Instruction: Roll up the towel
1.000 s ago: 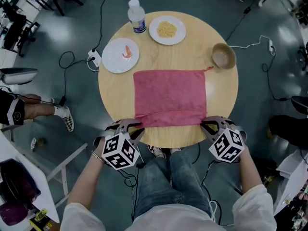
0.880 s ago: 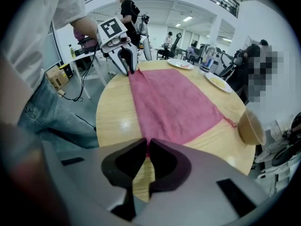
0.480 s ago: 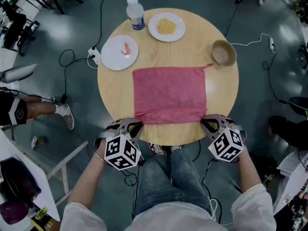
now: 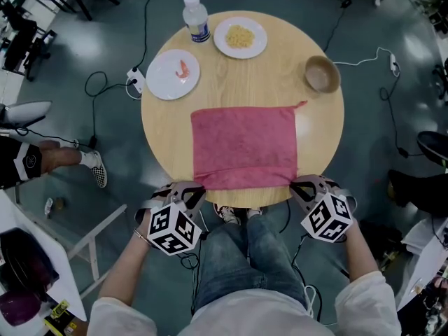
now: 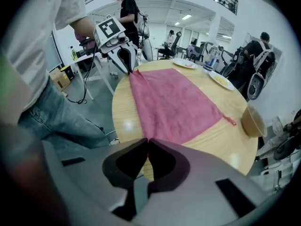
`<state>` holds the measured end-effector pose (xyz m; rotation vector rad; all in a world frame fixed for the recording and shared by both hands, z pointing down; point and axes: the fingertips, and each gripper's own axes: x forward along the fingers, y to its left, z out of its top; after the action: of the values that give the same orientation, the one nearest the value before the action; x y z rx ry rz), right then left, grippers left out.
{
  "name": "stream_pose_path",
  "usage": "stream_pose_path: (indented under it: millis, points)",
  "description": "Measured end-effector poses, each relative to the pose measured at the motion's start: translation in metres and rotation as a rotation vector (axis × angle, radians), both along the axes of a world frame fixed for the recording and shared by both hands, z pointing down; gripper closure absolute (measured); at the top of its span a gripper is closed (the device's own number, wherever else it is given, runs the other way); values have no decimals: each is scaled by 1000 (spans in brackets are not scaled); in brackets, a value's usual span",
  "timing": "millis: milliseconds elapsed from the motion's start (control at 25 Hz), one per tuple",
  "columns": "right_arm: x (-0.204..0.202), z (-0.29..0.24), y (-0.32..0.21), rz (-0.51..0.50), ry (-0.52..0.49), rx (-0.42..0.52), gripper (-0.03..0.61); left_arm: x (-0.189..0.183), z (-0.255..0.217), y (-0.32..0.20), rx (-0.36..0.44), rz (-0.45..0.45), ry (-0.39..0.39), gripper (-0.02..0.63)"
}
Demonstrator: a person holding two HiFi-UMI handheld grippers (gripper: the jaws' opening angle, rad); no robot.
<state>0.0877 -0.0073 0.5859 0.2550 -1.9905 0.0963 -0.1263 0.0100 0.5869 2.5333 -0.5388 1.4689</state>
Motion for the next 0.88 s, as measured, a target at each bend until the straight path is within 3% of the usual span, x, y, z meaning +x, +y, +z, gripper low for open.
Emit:
stream_pose_path:
  millis: [200,440,880]
  points:
    - [-2,-13,19,17,-18,-48,568,-3,-7,17,-47,-11,20,589]
    - [-3,-31,5,51,-40,-57,568,-5,-21,-1,-75,-46,49,589]
    - [-5,-34,-37,86,-45,-63,568,-8,-21,-40,-69,-66,10,589]
